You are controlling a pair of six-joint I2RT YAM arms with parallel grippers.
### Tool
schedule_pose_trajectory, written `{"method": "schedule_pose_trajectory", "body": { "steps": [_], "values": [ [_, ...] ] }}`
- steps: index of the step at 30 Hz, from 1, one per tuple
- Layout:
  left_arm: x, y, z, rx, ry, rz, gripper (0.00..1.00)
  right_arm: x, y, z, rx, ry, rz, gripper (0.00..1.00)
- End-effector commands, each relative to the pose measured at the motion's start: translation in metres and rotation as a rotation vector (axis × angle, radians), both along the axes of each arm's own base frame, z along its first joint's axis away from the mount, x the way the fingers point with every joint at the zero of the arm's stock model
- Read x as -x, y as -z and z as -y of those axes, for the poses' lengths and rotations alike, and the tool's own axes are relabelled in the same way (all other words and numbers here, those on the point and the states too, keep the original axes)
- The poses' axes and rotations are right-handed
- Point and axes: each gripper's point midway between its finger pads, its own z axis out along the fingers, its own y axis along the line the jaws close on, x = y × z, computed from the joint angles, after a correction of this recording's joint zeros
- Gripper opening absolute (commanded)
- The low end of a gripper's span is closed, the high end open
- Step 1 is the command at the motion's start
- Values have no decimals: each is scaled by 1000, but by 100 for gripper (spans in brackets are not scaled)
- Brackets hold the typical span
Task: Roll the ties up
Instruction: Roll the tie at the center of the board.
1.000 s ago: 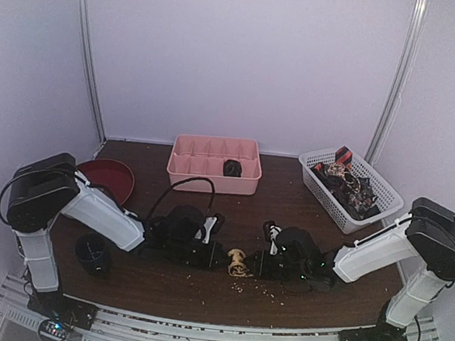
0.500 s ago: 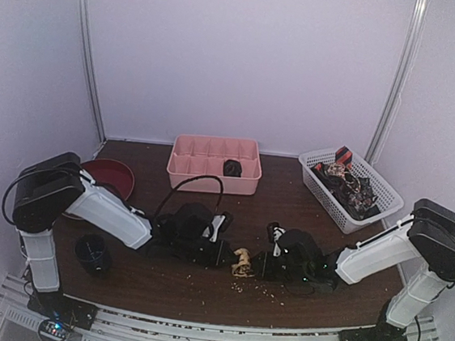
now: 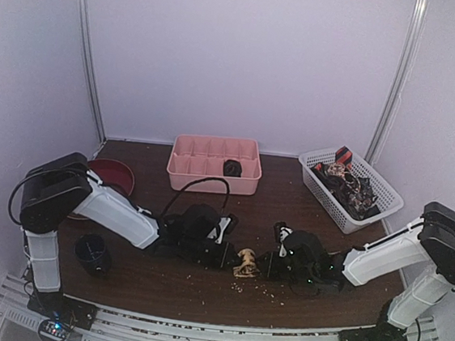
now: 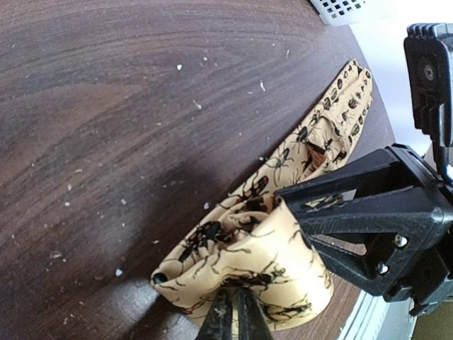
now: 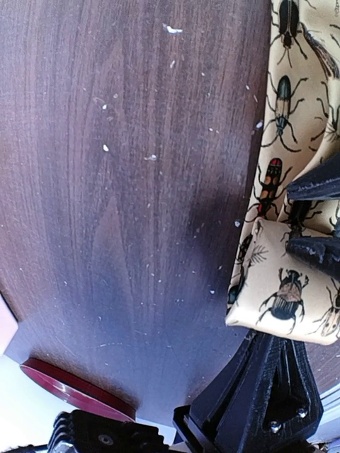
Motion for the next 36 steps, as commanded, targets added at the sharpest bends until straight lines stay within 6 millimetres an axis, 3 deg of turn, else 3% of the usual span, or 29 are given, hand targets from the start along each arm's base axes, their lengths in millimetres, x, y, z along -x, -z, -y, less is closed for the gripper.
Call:
{"method": "schedule_pose_trajectory", "body": {
  "steps": [1, 10, 23, 26, 36],
  "values": [
    [0, -5, 9, 3, 26, 21, 7, -2, 0, 7, 27, 12, 25, 20],
    [-3, -12, -3, -27, -11, 47, 8, 11, -10, -36, -98, -148, 2, 18],
    [-16, -25, -36, -72, -117, 95, 11, 10, -5, -67, -165, -179, -44, 16],
    [-12, -27, -32, -54, -90, 91, 11, 10, -1, -68, -170, -181, -49, 16],
    [-9, -21, -26, -81, -43, 81, 15, 8, 8, -47, -93, -129, -26, 15]
  ]
}}
